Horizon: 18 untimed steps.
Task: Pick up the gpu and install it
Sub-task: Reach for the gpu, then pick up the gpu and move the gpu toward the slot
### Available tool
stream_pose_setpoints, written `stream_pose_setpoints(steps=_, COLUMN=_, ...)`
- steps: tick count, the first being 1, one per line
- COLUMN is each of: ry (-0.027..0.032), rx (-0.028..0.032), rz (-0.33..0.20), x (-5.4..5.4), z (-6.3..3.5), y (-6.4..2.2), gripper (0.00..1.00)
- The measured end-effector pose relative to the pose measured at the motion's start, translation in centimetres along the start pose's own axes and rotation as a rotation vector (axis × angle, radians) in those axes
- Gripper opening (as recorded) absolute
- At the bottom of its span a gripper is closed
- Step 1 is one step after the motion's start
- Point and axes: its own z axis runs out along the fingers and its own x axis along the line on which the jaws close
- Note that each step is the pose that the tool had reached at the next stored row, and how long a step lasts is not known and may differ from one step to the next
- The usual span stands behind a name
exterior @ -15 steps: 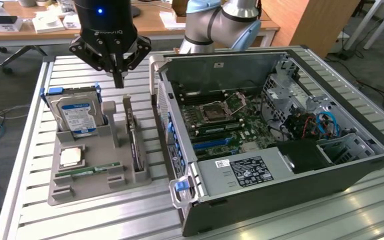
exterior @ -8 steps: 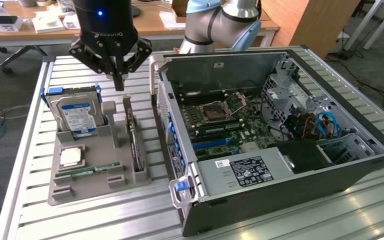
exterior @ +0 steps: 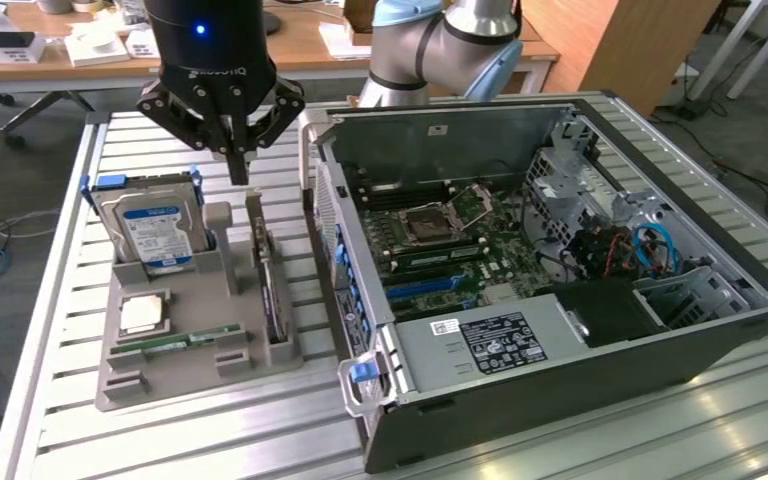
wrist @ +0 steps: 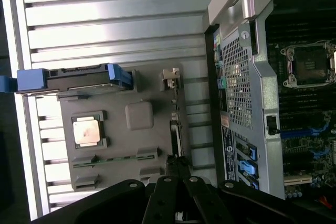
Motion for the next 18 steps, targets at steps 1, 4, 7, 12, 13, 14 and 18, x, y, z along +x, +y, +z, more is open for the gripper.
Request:
stream_pose_setpoints(steps=1, ry=0.0001, rx=0.0000, rz=0.000, x=0.00, z=0.00, y=-0.01, gripper=0.11)
stream_pose_setpoints(steps=4, ry=0.0000, rx=0.0000, rz=0.000, x=-0.01, z=0.00, y=-0.01, gripper=0.11)
stream_pose_setpoints(steps=7, ry=0.0000, rx=0.0000, rz=0.000, x=-0.01, z=0.00, y=-0.01, gripper=0.11)
stream_pose_setpoints(steps=12, ry=0.0000, rx=0.0000, rz=0.000, x=-0.01, z=0.00, y=-0.01, gripper=0.11)
stream_pose_setpoints(steps=13, ry=0.0001, rx=0.0000, rz=0.000, x=0.00, z=0.00, y=-0.01, gripper=0.11)
stream_pose_setpoints(steps=14, ry=0.0000, rx=0.0000, rz=0.000, x=0.00, z=0.00, y=-0.01, gripper=0.17)
stream_pose_setpoints(steps=18, ry=0.0000, rx=0.0000, rz=0.000, x=0.00, z=0.00, y=-0.01, gripper=0.29)
